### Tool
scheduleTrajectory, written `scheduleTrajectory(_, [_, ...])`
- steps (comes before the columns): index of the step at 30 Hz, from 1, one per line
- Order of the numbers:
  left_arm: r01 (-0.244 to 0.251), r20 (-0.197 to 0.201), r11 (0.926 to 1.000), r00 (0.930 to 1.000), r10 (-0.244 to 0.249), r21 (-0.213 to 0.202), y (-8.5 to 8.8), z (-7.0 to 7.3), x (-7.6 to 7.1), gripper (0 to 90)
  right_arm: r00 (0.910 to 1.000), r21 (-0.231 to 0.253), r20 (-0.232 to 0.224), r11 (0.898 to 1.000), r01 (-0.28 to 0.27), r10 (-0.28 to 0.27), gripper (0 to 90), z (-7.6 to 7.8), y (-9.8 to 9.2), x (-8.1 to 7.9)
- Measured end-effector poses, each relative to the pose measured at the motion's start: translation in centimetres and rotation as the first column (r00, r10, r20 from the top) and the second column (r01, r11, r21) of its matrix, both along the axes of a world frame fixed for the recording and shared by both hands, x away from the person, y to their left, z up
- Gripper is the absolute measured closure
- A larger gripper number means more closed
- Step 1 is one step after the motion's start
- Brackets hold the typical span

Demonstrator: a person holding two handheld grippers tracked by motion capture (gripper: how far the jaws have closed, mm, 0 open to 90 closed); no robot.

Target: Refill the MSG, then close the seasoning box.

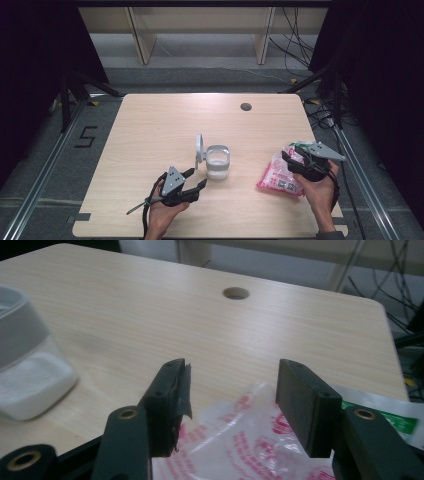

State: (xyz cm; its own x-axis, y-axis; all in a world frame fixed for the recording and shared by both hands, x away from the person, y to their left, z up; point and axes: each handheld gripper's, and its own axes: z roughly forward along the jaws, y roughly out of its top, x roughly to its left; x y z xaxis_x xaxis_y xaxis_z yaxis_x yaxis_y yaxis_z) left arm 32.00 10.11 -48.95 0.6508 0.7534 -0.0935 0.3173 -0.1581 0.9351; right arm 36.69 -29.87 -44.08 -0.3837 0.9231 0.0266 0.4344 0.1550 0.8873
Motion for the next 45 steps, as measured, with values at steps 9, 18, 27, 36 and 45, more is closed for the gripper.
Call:
scheduleTrajectory(9, [-0.013,0.000,0.9999,0.9999,0.013,0.004,0.5,0.1,0.3,41.9,0.9963,0.006,-0.040,0.997,-0.075,0.076,44.5,-0.5,1.7,-0.6])
scheduleTrajectory(18, [-0.030,0.009,0.9995,0.9995,0.030,0.002,1.2,0.4,0.8,41.8,0.9858,0.007,-0.067,0.988,-0.154,0.154,41.0,-1.1,3.3,-1.4])
scheduleTrajectory(27, [-0.072,0.000,0.9974,0.9974,0.072,0.009,2.3,0.9,1.6,41.8,0.9733,-0.002,-0.054,0.975,-0.223,0.223,36.3,-1.7,3.7,-1.6])
scheduleTrajectory(36, [-0.077,0.021,0.9967,0.9969,0.076,0.028,2.7,2.0,2.3,41.5,0.9604,0.004,-0.076,0.963,-0.268,0.268,30.1,-2.1,4.3,-2.1])
scheduleTrajectory(45, [-0.079,0.022,0.9964,0.9967,0.078,0.032,2.9,2.3,2.9,48.5,0.9562,0.006,-0.080,0.959,-0.282,0.282,30.1,-2.2,4.5,-2.7])
